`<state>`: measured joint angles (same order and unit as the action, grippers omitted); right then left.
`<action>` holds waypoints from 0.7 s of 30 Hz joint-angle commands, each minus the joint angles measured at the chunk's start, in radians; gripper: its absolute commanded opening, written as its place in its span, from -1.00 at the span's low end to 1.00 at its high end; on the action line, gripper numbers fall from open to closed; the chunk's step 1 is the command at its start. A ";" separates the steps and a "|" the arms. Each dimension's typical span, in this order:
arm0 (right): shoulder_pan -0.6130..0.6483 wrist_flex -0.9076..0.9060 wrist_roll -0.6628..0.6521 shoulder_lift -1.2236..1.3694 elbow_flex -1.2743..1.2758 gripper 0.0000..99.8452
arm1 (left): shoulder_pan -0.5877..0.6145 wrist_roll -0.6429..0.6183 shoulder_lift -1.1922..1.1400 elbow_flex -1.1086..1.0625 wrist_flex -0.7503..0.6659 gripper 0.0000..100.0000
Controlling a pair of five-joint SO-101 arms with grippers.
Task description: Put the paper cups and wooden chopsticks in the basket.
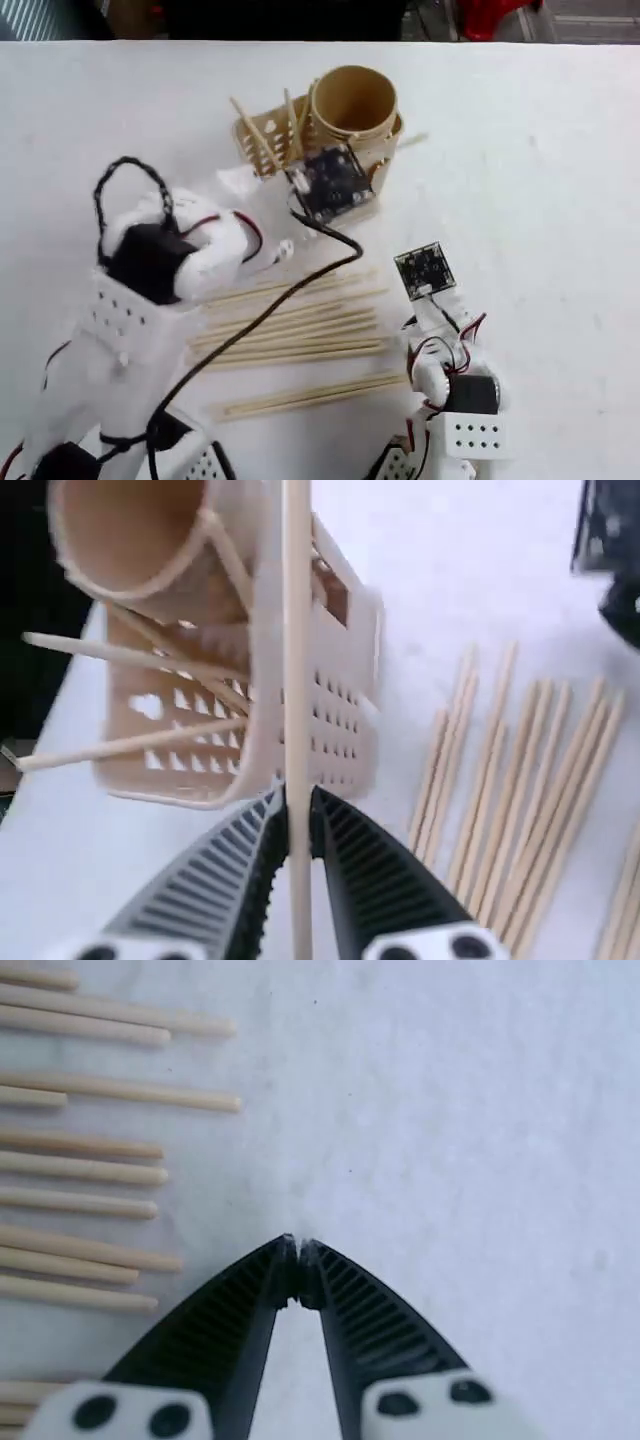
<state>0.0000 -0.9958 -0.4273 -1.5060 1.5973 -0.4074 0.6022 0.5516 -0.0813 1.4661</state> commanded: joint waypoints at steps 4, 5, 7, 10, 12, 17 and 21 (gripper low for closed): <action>0.013 0.002 -0.011 -0.007 -0.006 -0.96 | -0.012 -0.216 0.027 0.141 -0.186 -0.96; 0.013 0.002 -0.011 -0.007 -0.006 -0.96 | -0.012 -0.238 0.027 0.135 -0.224 -0.96; 0.013 0.002 -0.011 -0.007 -0.006 -0.96 | -0.010 -0.284 0.027 0.114 -0.307 -0.96; 0.013 0.002 -0.011 -0.007 -0.006 -0.96 | -0.010 -0.318 0.027 0.063 -0.460 -0.96; 0.013 0.002 -0.011 -0.007 -0.006 -0.96 | -0.008 -0.318 0.027 0.003 -0.589 -0.96; 0.019 0.002 -0.011 -0.007 -0.005 -0.96 | 0.031 -0.371 0.027 -0.137 -0.922 -0.96; 0.061 0.007 -0.011 -0.007 0.003 -0.96 | 0.056 -0.390 0.025 -0.146 -1.034 -0.96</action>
<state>0.0368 -0.9958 -0.4289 -1.5060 1.6003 -0.3751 0.2325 0.5501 -0.2348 0.5271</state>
